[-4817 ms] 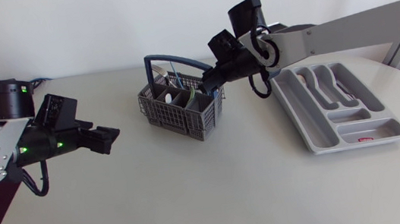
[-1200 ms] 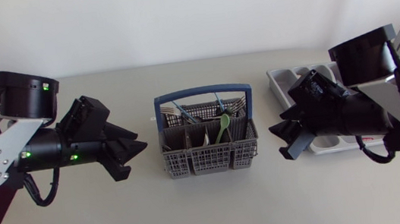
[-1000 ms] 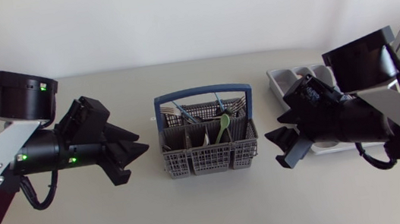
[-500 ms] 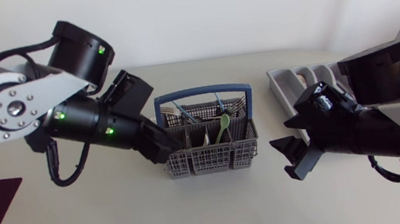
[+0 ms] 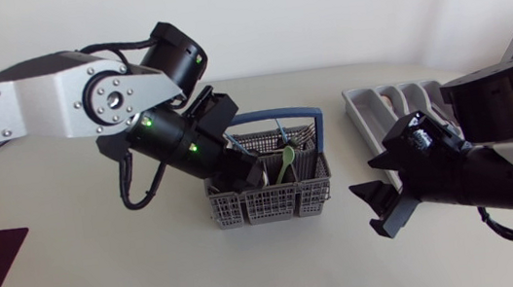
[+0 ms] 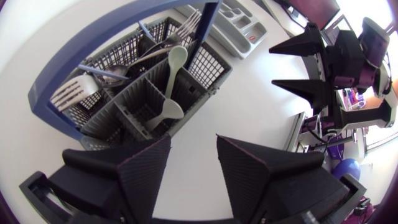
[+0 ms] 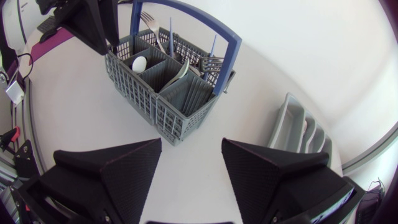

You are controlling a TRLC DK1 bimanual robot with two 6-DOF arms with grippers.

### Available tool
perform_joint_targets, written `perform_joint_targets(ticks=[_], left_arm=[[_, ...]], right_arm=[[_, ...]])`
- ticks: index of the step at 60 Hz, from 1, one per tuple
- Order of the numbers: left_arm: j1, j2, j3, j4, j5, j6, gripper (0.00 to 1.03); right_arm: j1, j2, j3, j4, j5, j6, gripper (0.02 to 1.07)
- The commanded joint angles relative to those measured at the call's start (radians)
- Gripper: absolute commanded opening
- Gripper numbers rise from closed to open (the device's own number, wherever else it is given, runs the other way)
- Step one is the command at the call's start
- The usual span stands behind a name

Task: Sort the cutlery from the basket into the organizer compartments.

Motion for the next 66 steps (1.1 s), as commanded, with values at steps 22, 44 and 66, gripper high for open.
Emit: perform_joint_targets(ticks=[22, 44, 66], left_arm=[[-0.066, 0.173, 0.143, -0.021, -0.077, -0.099, 0.54], [-0.069, 0.196, 0.166, -0.023, -0.14, -0.102, 0.54], [-0.083, 0.22, 0.179, -0.023, -0.173, -0.111, 0.47]], right_arm=[[-0.008, 0.012, -0.047, 0.017, -0.009, 0.02, 0.74], [-0.007, 0.014, -0.05, 0.021, -0.014, 0.02, 0.74], [0.0, 0.015, -0.06, 0.031, -0.014, 0.021, 0.74]])
